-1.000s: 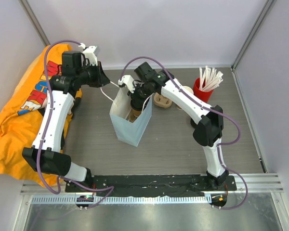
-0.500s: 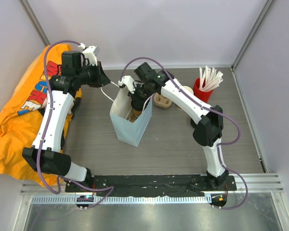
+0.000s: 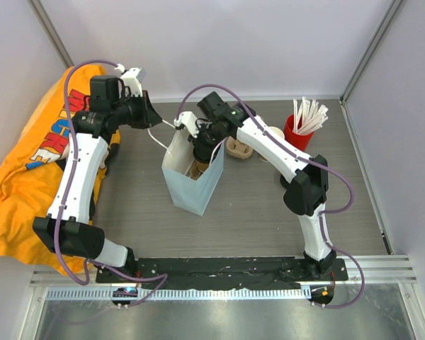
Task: Pack the takeout coffee
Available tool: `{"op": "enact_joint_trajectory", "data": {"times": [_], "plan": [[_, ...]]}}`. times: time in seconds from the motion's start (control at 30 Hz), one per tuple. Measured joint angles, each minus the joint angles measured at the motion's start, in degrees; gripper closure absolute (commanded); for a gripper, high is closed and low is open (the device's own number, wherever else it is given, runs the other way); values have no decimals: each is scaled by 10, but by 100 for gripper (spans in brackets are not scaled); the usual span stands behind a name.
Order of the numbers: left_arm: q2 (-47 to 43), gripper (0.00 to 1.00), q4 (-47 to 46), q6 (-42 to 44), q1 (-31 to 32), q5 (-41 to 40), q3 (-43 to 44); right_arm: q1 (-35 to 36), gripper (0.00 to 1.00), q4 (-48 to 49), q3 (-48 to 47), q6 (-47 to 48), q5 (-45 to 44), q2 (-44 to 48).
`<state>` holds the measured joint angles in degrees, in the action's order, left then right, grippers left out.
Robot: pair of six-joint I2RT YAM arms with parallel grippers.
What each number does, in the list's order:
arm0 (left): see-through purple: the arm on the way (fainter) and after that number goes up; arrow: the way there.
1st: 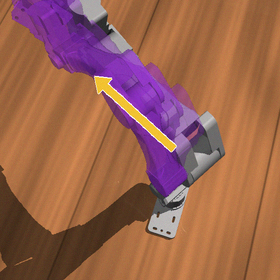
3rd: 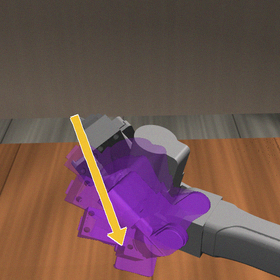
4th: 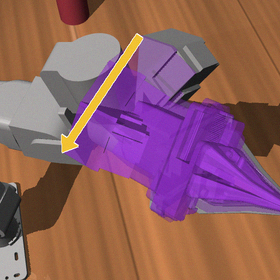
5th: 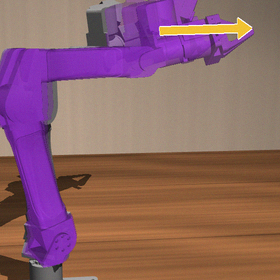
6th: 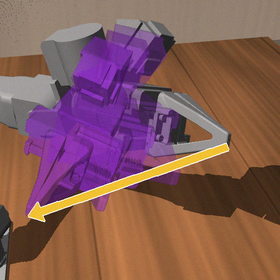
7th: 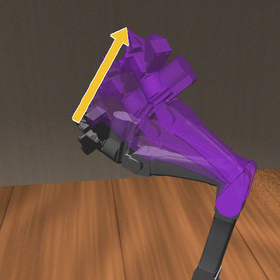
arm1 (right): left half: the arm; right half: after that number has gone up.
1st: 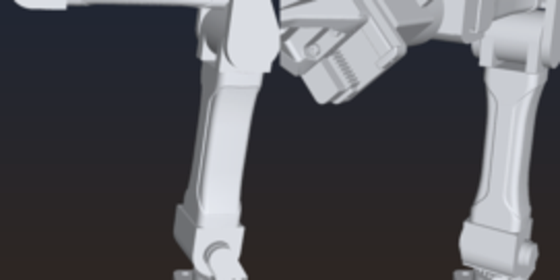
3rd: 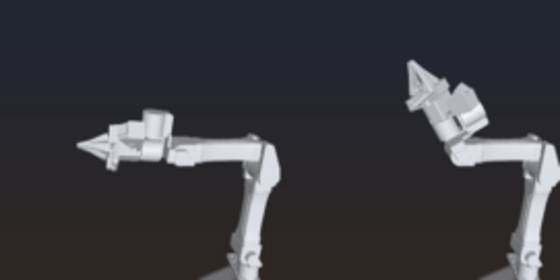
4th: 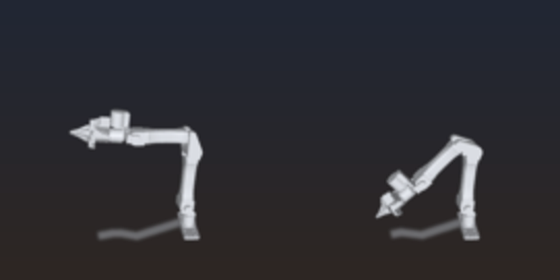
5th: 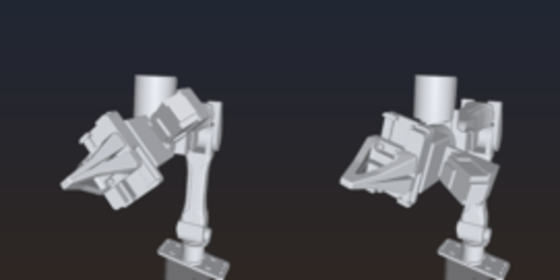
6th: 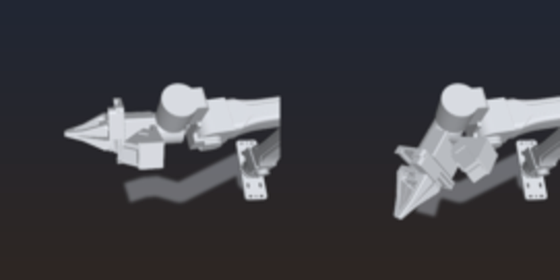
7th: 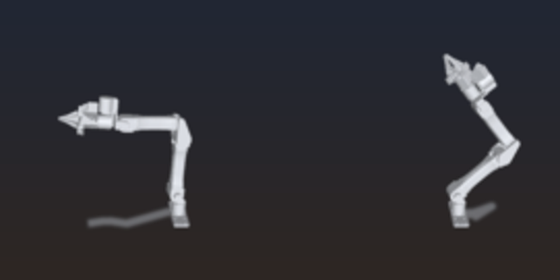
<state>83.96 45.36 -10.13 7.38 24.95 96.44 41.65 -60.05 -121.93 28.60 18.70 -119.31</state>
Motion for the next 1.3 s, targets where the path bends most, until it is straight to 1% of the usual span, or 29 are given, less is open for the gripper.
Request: {"op": "enact_joint_trajectory", "data": {"times": [0.5, 1.3], "plan": [[0, 100, -10, -2, -3, 21, -5, 0, 99, 1, 0, 0, -2, -16], [0, 100, -14, -4, -8, 33, -7, 0, 99, 2, 0, 0, -4, -26]]}}
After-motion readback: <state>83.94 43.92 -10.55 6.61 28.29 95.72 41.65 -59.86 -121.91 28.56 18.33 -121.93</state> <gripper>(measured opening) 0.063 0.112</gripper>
